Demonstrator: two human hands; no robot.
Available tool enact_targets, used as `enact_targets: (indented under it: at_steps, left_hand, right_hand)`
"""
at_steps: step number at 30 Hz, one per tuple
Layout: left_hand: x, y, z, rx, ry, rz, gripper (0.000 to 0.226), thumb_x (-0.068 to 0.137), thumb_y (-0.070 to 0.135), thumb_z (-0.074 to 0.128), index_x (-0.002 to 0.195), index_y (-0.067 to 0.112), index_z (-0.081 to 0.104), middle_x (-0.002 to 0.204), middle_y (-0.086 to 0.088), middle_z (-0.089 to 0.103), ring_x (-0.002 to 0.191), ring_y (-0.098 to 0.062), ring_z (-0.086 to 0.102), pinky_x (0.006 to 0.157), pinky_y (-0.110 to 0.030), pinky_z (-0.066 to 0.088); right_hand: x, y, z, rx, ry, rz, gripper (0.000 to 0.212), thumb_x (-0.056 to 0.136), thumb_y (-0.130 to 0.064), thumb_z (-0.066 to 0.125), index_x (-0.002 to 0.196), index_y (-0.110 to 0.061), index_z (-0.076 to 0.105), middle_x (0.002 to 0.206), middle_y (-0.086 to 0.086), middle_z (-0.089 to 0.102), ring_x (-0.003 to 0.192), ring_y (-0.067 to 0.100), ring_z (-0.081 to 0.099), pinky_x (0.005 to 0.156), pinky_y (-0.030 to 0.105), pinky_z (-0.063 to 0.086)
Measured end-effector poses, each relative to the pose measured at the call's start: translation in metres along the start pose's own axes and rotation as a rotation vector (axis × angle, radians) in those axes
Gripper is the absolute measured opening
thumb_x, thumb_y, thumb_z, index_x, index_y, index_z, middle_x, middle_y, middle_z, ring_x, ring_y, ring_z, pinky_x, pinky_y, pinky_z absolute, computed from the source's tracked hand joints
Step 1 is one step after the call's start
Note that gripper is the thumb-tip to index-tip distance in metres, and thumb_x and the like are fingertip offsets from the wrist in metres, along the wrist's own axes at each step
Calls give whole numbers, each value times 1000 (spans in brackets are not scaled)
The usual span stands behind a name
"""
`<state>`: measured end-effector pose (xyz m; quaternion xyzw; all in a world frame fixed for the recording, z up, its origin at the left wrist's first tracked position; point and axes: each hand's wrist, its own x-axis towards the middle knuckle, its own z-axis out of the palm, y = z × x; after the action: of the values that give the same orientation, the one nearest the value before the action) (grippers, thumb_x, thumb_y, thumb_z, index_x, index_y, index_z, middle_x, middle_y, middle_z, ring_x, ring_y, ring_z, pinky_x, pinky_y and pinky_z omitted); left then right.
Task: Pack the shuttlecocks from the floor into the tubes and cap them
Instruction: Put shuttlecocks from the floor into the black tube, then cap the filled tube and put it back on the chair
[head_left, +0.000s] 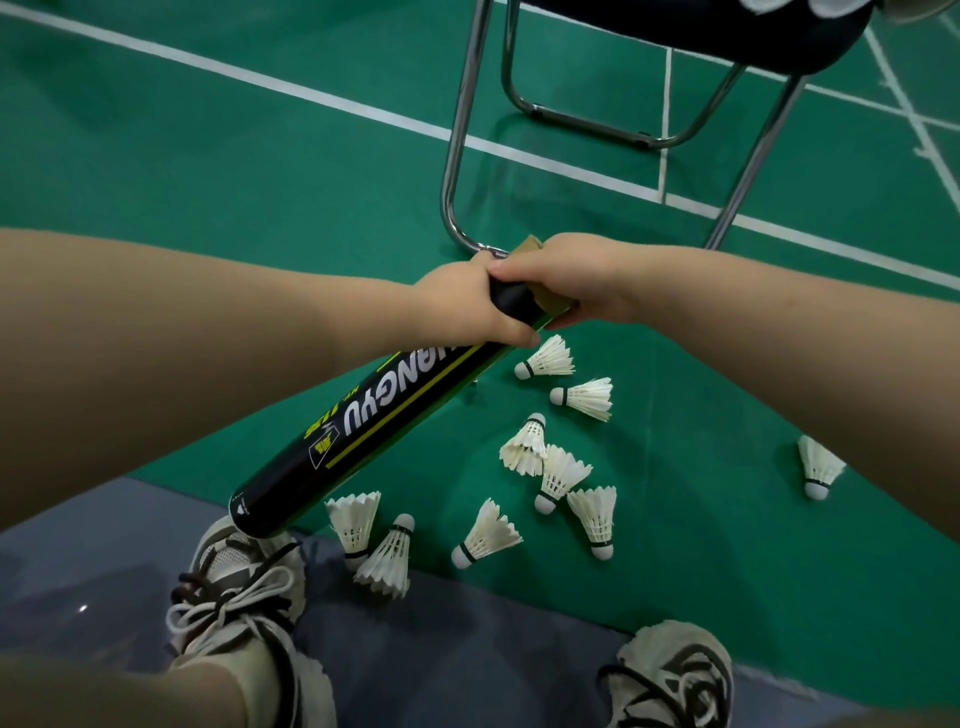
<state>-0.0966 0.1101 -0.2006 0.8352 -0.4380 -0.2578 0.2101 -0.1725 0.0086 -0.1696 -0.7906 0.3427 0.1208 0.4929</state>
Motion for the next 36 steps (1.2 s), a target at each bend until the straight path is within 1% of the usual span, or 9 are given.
enact_targets:
  at_steps: [7, 11, 15, 19, 23, 25, 30, 33, 36]
  left_hand:
    - [0, -1, 4, -8, -22, -11, 62, 67, 49, 76, 107, 18, 42, 87, 5, 50, 83, -17, 49, 69, -24, 35]
    - [1, 4, 0, 0, -19, -2, 68, 67, 49, 76, 117, 15, 44, 96, 3, 51, 86, -17, 49, 71, -24, 36]
    - [8, 12, -6, -33, -26, -1, 73, 65, 49, 78, 121, 16, 46, 105, 2, 55, 92, -17, 52, 78, -25, 42]
    - [14, 18, -16, -217, -153, -22, 84, 52, 52, 82, 121, 19, 49, 109, 1, 60, 98, -15, 59, 90, -31, 48]
    - [17, 17, -26, -340, -226, 10, 44, 63, 38, 81, 101, 25, 61, 92, 1, 67, 86, -15, 64, 77, -27, 50]
    - [16, 17, -32, -361, -213, 25, 45, 58, 41, 74, 98, 28, 59, 92, 3, 67, 84, -14, 63, 77, -30, 49]
    - [15, 21, -62, -394, -191, 52, 61, 59, 42, 64, 113, 39, 38, 107, 12, 60, 101, -6, 56, 79, -35, 47]
    - [18, 25, -77, -377, -135, 77, 66, 60, 41, 64, 119, 41, 35, 110, 11, 60, 105, -11, 55, 86, -43, 48]
    - [25, 29, -88, -386, -53, 108, 63, 65, 36, 67, 119, 40, 36, 105, 8, 61, 100, -12, 57, 78, -38, 50]
  right_hand:
    - [-2, 3, -1, -3, -9, 11, 21, 88, -36, 59, 98, -18, 58, 98, 2, 61, 94, 20, 58, 89, 38, 50]
    - [-4, 2, -2, 10, 31, -13, 21, 88, -35, 59, 99, -17, 57, 99, 3, 60, 93, 21, 57, 85, 38, 50]
    - [-8, -2, -10, 9, 103, -43, 21, 86, -34, 61, 96, -16, 60, 87, 1, 60, 90, 21, 57, 86, 39, 50]
    - [-13, -12, -16, -120, 190, -98, 25, 85, -36, 61, 72, -15, 56, 73, 3, 55, 78, 23, 55, 78, 37, 53]
    - [-13, -25, -15, -397, 284, -178, 40, 90, -37, 52, 58, -14, 46, 60, -1, 43, 65, 21, 48, 56, 26, 40]
    - [-12, -30, -15, -471, 306, -213, 41, 91, -38, 49, 58, -15, 46, 59, -5, 40, 64, 19, 45, 49, 21, 32]
    - [-13, -47, -22, -510, 366, -375, 35, 95, -38, 44, 70, -15, 53, 78, 5, 57, 81, 24, 50, 62, 29, 33]
    - [-13, -58, -27, -573, 441, -465, 45, 96, -37, 42, 55, -18, 42, 61, -4, 43, 74, 23, 44, 55, 30, 29]
    - [-11, -64, -33, -613, 522, -525, 47, 96, -36, 41, 52, -23, 36, 61, -2, 43, 72, 22, 44, 60, 30, 27]
